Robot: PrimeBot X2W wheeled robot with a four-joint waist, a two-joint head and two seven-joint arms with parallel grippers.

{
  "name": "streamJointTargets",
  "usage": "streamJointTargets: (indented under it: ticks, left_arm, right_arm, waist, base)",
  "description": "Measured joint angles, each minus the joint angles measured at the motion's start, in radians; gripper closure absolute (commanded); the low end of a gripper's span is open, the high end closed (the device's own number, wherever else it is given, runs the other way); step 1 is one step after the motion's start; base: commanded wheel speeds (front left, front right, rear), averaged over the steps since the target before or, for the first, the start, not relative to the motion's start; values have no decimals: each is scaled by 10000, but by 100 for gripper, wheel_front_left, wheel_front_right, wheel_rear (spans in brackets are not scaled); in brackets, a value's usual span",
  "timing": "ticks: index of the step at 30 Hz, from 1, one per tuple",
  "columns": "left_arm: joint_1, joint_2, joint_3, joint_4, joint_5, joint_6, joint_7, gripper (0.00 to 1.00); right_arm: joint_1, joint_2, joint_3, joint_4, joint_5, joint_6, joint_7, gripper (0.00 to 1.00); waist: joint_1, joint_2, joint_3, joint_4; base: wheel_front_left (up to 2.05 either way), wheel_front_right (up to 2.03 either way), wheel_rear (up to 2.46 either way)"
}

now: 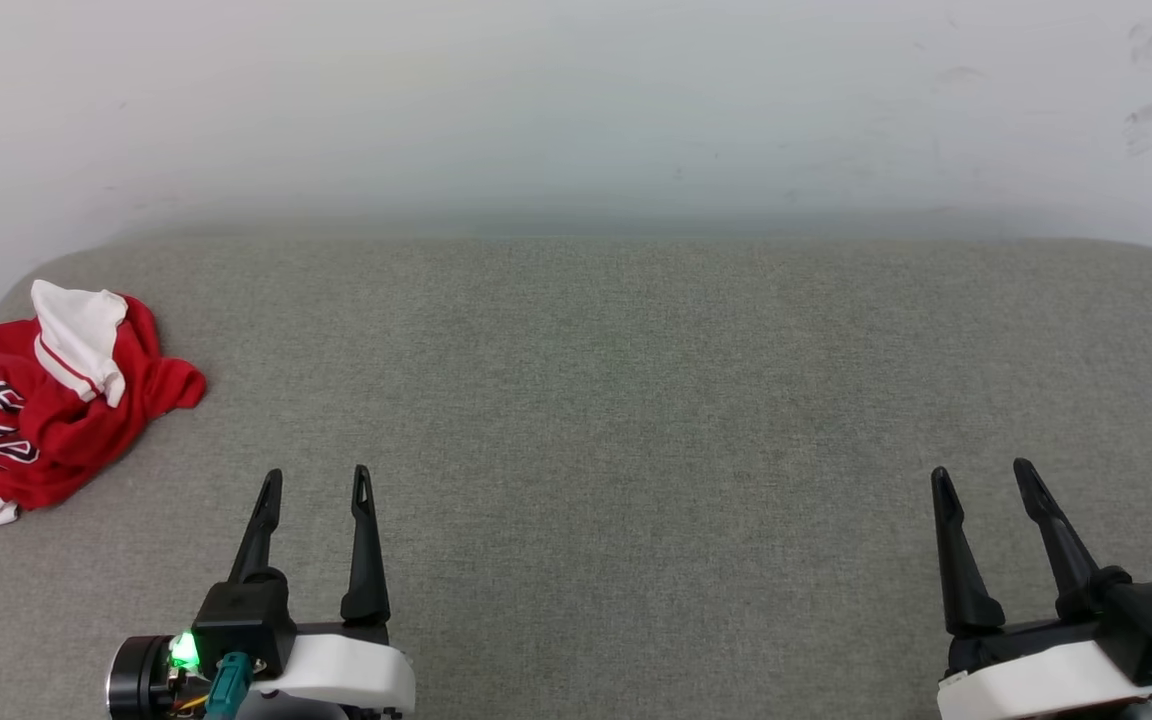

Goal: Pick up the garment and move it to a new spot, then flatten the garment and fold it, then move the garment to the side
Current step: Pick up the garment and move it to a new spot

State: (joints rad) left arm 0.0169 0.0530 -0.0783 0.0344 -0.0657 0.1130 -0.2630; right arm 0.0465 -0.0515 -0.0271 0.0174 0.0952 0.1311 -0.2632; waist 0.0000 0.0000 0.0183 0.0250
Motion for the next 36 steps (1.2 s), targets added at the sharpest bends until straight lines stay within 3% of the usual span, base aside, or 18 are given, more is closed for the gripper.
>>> streamJointTargets:
  ticks: [21, 36]
  left_arm:
    - [-3, -17, 46, 167, -169, -88, 0, 0]
    - [-45, -19, 245, 102, -357, 23, 0, 0]
  right_arm:
    - [-2, -2, 6, 144, 238, 0, 0, 0]
    - [9, 0, 82, 117, 71, 0, 0, 0]
  waist:
    - [0, 0, -6, 168]
    - [0, 0, 103, 1417]
  base:
    - [0, 0, 0]
    - [0, 0, 0]
